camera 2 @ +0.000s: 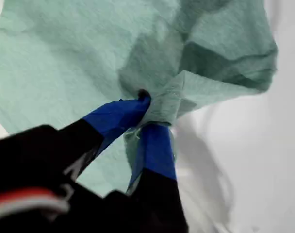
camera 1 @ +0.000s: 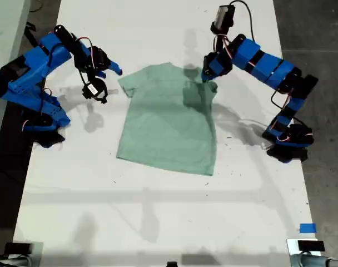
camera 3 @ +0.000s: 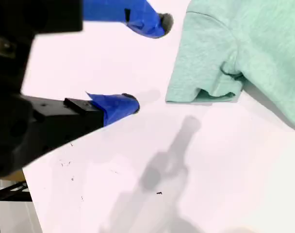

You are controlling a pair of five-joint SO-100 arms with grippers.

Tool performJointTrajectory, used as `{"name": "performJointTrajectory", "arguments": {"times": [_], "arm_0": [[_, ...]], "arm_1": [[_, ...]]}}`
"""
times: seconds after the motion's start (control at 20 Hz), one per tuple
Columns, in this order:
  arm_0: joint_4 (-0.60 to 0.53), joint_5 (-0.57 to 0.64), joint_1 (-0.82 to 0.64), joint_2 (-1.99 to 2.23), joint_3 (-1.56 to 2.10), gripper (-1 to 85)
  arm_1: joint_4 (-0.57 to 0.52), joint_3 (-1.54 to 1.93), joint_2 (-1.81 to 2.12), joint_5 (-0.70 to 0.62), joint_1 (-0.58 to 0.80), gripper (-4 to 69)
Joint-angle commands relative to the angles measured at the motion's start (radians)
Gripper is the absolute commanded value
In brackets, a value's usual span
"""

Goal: Fold t-shirt

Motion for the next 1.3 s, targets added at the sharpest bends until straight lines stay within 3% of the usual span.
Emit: {"name": "performJointTrajectory", "arguments": {"times": [0.0, 0.35, 0.4, 0.45, 0.6, 0.85, 1.25], "arm_0": [[-0.017, 0.005, -0.008, 0.005, 0.000, 26.0], [-0.037, 0.002, -0.009, 0.005, 0.034, 26.3], [-0.037, 0.002, -0.011, 0.005, 0.035, 26.3], [-0.037, 0.002, -0.011, 0.005, 0.035, 26.3], [-0.041, 0.000, -0.015, 0.005, 0.034, 26.4], [-0.049, -0.005, -0.009, -0.028, 0.008, 28.2], [-0.095, 0.003, -0.055, -0.451, -0.232, 29.4]], "arm_1": [[-0.028, -0.256, -0.130, 0.038, -0.067, -0.9], [-0.126, -0.433, -0.471, 0.109, -0.129, 0.6], [-0.098, -0.453, -0.489, 0.110, -0.126, 13.7], [-0.031, -0.512, -0.495, 0.092, -0.127, 33.0], [0.109, -0.594, -0.347, 0.049, -0.123, 27.3], [0.310, -0.531, -0.048, 0.025, -0.071, 24.5], [0.298, -0.187, 0.252, 0.106, -0.186, 20.9]]}}
